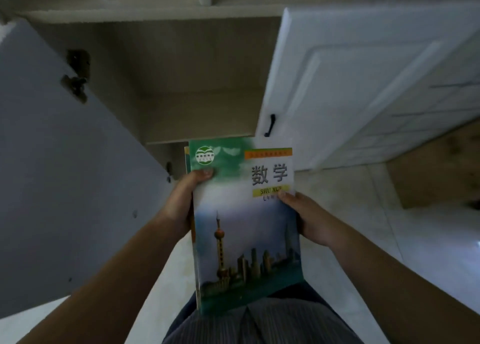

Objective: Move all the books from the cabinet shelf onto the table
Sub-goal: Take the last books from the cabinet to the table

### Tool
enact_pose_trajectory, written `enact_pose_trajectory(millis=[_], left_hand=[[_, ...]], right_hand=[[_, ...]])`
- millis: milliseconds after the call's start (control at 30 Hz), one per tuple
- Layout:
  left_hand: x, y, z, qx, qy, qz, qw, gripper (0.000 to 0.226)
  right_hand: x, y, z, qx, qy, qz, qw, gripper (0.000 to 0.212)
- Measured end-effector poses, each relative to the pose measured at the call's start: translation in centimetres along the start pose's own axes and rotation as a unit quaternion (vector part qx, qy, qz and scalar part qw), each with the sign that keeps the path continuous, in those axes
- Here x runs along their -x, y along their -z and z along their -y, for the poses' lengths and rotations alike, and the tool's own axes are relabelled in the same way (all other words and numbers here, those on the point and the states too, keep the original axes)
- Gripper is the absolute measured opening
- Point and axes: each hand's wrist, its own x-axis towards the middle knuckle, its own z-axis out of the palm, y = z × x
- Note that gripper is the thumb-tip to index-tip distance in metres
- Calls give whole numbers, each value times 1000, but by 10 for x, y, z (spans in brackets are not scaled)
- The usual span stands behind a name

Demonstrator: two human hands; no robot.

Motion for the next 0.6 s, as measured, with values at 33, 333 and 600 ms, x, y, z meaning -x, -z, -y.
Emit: enact_pose_trajectory(millis=[33,333,600], left_hand=[[-2,-5,4,-19,14,5,1000,33],[-17,-65,52,-96,121,65,986,25],[6,-138,115,-189,174,154,954,23]], right_hand=[[8,6,-7,-12,1,-15,1000,42],[87,53,-44,-39,30,-149,988,26],[175,78,-113,-145,59,-270,950,41]])
